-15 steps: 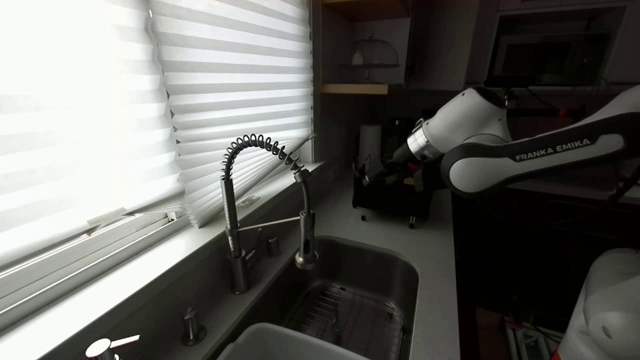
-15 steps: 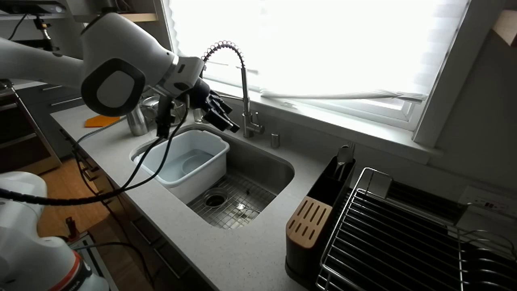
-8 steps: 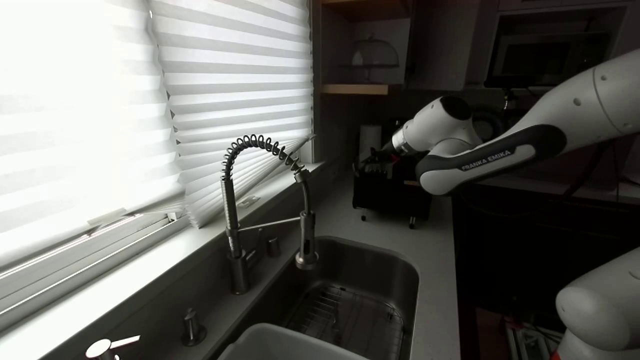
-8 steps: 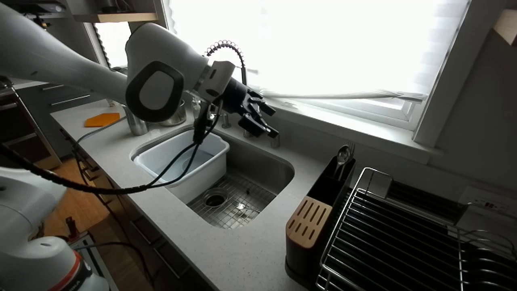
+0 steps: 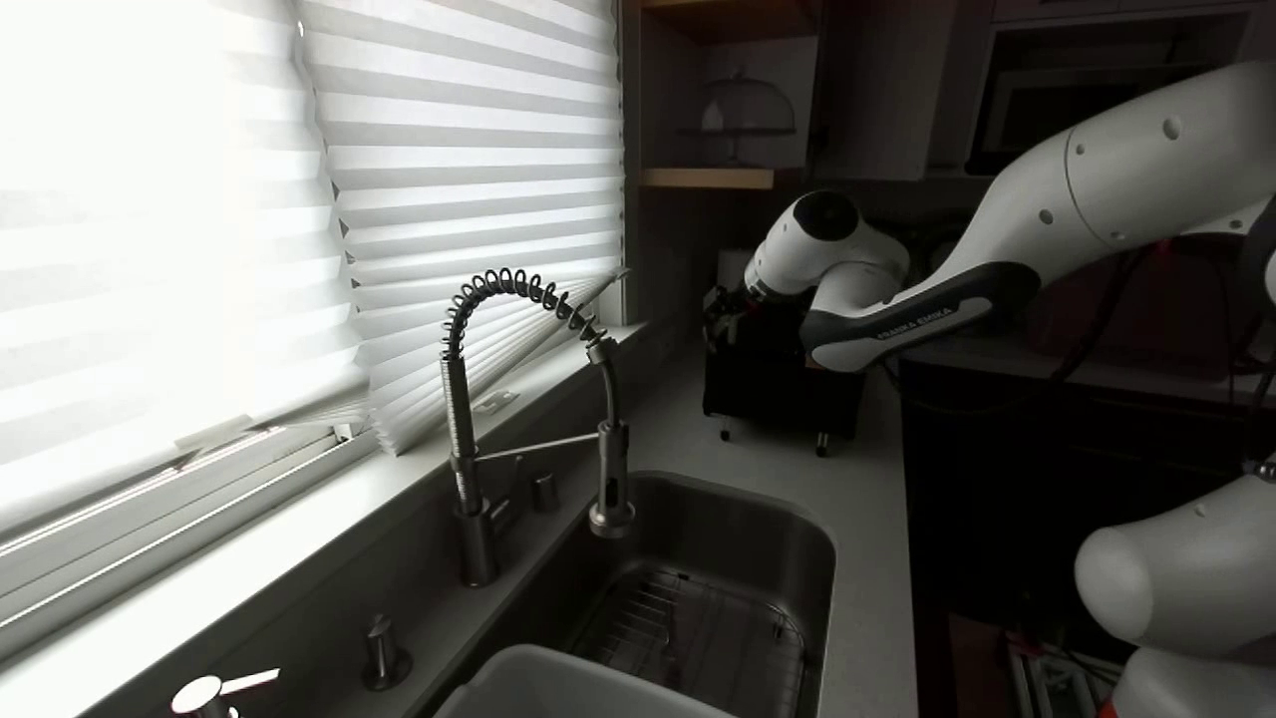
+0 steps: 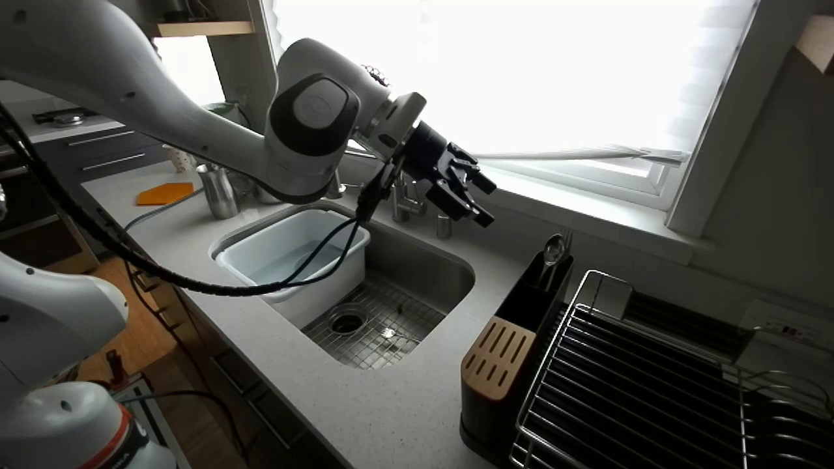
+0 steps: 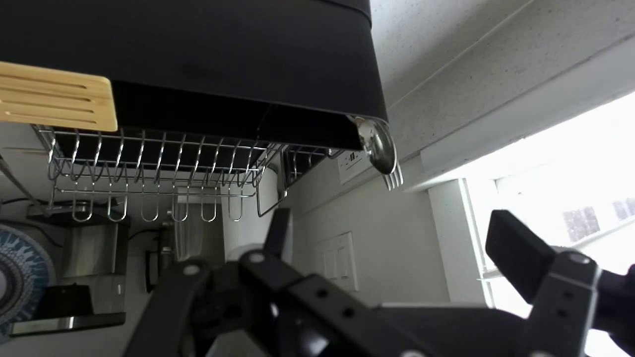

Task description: Move the spoon and fork to the middle compartment of the black cutlery drying rack

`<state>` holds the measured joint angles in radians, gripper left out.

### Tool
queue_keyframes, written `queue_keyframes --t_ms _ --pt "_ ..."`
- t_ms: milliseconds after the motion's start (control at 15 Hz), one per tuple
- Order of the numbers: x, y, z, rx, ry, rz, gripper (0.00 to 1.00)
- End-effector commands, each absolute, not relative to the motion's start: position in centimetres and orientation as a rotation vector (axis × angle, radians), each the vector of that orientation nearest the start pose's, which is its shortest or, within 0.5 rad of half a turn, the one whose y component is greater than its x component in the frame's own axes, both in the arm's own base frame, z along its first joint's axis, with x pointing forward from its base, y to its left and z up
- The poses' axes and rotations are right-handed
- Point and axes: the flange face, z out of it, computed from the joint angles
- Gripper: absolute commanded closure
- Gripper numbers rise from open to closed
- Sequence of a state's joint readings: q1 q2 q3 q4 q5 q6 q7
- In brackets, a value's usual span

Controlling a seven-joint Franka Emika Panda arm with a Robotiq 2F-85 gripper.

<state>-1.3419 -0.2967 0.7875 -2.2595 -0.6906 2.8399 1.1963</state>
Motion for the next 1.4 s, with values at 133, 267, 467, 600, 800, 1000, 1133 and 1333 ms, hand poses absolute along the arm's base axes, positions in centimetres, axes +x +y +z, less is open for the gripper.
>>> queue_keyframes --t_ms 133,267,467,600,800,1000,1133,1333 --pt "51.6 -23.6 50.3 -2.825 1.594 -1.469 0.00" --pt "52.2 -24.3 49.8 -2.877 1.554 -1.459 0.00" --pt "53.0 -26.2 48.6 -2.988 1.494 -1.371 0.00" --pt "53.4 -27.4 47.7 -3.041 1.493 -1.312 0.00" --pt "54.4 -29.2 46.4 -3.099 1.466 -1.240 0.00" --pt "56.0 -30.2 45.4 -3.119 1.427 -1.197 0.00" --pt "54.6 -29.6 46.9 -3.079 1.472 -1.248 0.00" --pt "54.6 -29.7 47.1 -3.075 1.478 -1.264 0.00"
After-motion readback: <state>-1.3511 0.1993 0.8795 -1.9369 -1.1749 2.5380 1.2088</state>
